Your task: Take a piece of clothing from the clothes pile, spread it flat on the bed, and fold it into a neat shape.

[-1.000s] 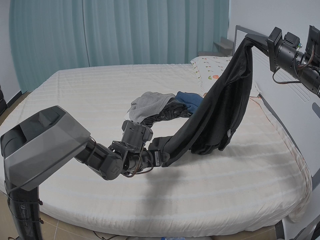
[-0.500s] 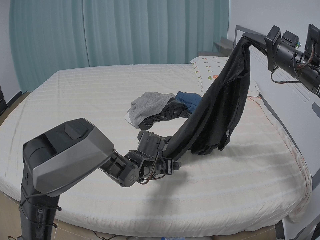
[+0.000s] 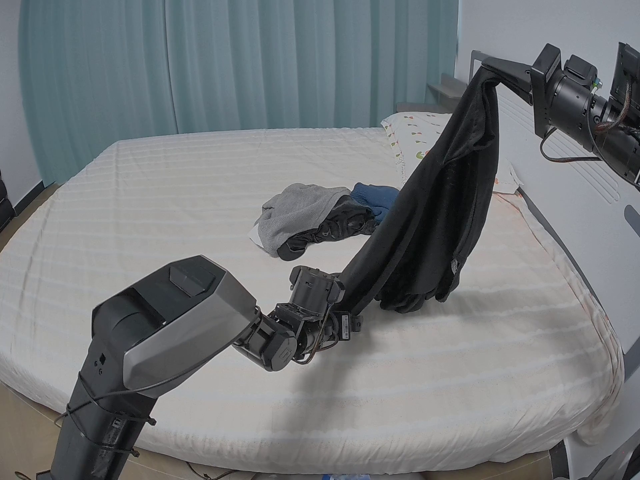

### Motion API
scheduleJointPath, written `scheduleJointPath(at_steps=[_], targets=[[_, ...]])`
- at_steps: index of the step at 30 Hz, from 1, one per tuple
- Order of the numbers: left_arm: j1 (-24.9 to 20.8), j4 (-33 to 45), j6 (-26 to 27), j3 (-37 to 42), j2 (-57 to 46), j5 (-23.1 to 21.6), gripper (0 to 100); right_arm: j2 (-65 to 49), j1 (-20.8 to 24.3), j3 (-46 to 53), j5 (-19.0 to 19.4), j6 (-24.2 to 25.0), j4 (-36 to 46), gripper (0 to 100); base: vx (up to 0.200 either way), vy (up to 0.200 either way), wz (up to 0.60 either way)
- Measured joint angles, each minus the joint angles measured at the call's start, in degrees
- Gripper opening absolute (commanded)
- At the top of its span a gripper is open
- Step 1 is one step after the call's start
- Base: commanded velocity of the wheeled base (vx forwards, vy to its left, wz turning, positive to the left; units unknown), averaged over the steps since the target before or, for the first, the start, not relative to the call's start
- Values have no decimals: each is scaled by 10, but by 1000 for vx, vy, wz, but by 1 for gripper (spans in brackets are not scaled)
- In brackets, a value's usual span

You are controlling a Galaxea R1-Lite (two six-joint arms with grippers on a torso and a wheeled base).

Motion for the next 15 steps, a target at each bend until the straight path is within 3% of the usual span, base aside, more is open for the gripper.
scheduleJointPath(at_steps=[5,6,15], targets=[[8,1,-4,-45,30,11,100,0,0,0,-1,0,0,0,0,0,0],[9,2,-5,-52,36,11,0,0,-1,0,-1,0,0,0,0,0,0],[11,6,-33,-76,59,10,0,2,-6,1,-2,11,-1,0,0,0,0]])
